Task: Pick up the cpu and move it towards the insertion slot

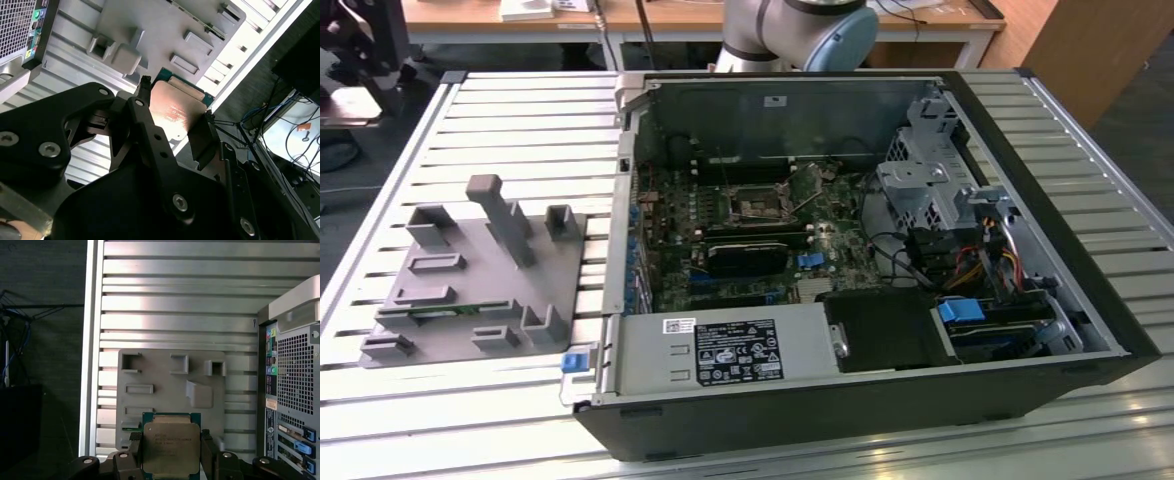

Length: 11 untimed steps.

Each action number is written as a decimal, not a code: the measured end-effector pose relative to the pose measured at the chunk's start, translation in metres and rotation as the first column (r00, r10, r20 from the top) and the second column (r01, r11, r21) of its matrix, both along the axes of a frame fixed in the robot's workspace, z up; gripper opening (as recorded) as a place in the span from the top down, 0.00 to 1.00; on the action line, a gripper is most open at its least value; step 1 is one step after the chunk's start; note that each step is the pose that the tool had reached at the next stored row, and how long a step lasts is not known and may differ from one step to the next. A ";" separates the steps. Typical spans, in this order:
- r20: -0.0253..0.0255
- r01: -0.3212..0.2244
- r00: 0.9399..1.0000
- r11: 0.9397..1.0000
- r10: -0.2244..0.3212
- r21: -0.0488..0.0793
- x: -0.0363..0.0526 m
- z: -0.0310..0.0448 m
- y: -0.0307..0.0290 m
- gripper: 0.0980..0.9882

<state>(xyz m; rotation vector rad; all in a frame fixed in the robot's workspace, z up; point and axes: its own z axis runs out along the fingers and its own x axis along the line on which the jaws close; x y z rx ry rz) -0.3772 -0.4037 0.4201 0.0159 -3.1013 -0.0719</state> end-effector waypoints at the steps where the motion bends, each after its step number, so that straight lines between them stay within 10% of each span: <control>1: -0.001 0.000 1.000 1.000 0.000 0.000 0.0012 0.0000 0.0000 0.50; 11: -0.009 0.000 1.000 1.000 0.000 0.000 0.0120 0.0000 0.0000 0.50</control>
